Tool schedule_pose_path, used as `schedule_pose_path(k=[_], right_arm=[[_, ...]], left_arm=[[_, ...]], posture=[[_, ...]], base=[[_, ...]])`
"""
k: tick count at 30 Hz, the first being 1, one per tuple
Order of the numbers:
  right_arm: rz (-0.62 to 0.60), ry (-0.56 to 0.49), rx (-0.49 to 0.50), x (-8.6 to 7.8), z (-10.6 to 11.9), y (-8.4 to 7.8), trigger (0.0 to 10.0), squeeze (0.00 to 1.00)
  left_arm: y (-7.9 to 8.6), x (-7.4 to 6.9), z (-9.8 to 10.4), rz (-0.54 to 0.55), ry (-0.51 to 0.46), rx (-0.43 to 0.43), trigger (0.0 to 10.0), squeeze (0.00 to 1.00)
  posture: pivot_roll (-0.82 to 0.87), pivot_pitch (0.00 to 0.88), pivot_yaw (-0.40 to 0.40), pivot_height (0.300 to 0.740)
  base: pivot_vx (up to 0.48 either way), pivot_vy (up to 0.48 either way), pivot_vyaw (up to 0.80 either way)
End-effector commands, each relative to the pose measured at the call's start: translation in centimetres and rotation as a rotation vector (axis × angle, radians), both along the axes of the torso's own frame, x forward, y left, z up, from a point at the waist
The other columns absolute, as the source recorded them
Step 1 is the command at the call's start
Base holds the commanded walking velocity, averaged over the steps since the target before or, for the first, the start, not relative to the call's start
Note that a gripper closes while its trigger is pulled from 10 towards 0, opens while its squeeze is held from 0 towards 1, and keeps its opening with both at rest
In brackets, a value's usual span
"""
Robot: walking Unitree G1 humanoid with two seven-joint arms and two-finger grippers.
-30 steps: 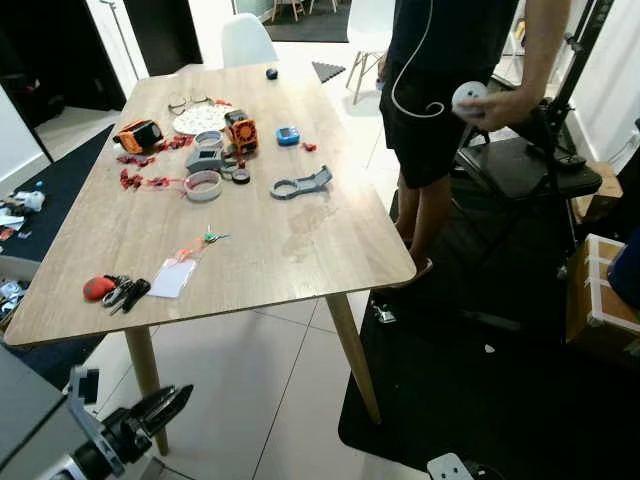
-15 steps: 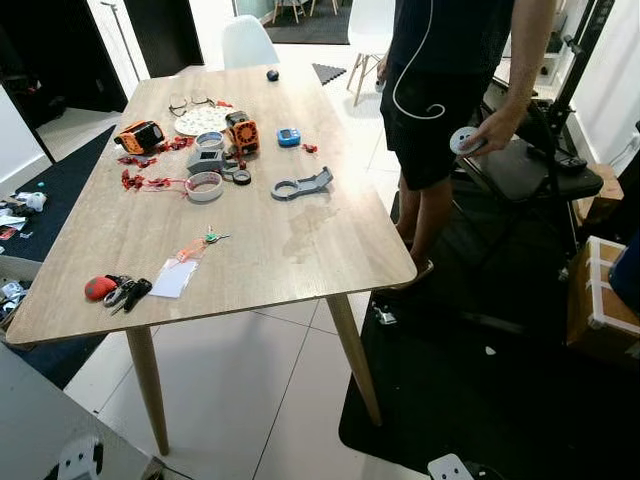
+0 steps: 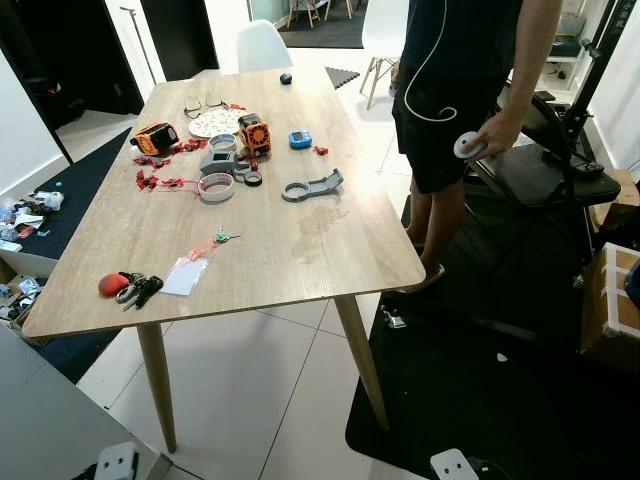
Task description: Hang keys on a hook
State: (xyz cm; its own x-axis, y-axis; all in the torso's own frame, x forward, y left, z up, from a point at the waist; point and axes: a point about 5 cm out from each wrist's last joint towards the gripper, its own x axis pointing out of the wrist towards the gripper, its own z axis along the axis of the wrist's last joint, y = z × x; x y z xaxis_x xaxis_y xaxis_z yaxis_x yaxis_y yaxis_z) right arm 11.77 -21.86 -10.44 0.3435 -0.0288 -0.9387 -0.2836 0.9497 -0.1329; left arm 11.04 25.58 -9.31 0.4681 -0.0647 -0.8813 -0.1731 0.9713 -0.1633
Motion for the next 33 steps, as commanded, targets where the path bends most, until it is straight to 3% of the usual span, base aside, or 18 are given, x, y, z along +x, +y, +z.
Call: schedule_pose_path(k=[1, 6, 11, 14, 18, 21, 23, 25, 28, 33], right_arm=[[0.007, 0.013, 0.016, -0.3, -0.2, 0.7, 10.0, 0.00], [0.020, 0.014, 0.003, -0.2, -0.2, 0.8, 10.0, 0.00], [0.023, 0.015, 0.000, -0.2, -0.3, 0.9, 10.0, 0.00], [0.028, 0.016, -0.002, -0.1, -0.3, 1.1, 10.0, 0.00], [0.030, 0.016, -0.002, -0.1, -0.3, 1.1, 10.0, 0.00], [0.032, 0.016, -0.003, -0.1, -0.3, 1.2, 10.0, 0.00], [0.033, 0.017, -0.004, -0.1, -0.3, 1.2, 10.0, 0.00], [0.033, 0.018, -0.005, -0.1, -0.3, 1.2, 10.0, 0.00], [0.035, 0.023, -0.003, -0.3, -0.4, 1.3, 10.0, 0.00], [0.038, 0.027, -0.002, -0.4, -0.4, 1.4, 10.0, 0.00]], left_arm=[[-0.3, -0.1, -0.2, -0.032, 0.017, 0.038, 10.0, 0.00], [-0.4, 0.0, -0.2, -0.142, 0.042, 0.111, 10.0, 0.00], [-0.5, 0.0, -0.3, -0.155, 0.046, 0.121, 10.0, 0.00], [-1.0, -0.4, -0.6, -0.289, 0.101, 0.178, 10.0, 0.00], [-1.3, -0.7, -0.8, -0.349, 0.130, 0.198, 10.0, 0.00], [-1.8, -0.9, -1.0, -0.399, 0.149, 0.204, 10.0, 0.00], [-3.1, -1.0, -1.3, -0.487, 0.160, 0.185, 10.0, 0.00], [-3.3, -1.0, -1.3, -0.496, 0.160, 0.181, 10.0, 0.00], [-4.3, -1.0, -1.5, -0.625, 0.171, 0.193, 10.0, 0.00], [-4.8, -0.9, -1.6, -0.664, 0.168, 0.193, 10.0, 0.00]], posture=[[-0.07, 0.026, 0.081, 0.740], [-0.07, 0.022, 0.084, 0.740], [-0.07, 0.018, 0.088, 0.740], [-0.07, 0.018, 0.088, 0.740], [-0.06, 0.012, 0.085, 0.740], [-0.06, 0.011, 0.085, 0.740], [-0.07, 0.010, 0.087, 0.740], [-0.07, 0.010, 0.087, 0.740], [-0.06, 0.021, 0.092, 0.740], [-0.06, 0.027, 0.095, 0.740]], base=[[0.000, 0.000, 0.00], [0.000, 0.000, 0.00], [0.000, 0.000, 0.00], [0.000, 0.000, 0.00], [0.000, 0.000, 0.00], [0.000, 0.000, 0.00], [0.000, 0.000, 0.00], [0.000, 0.000, 0.00], [0.000, 0.000, 0.00], [0.000, 0.000, 0.00]])
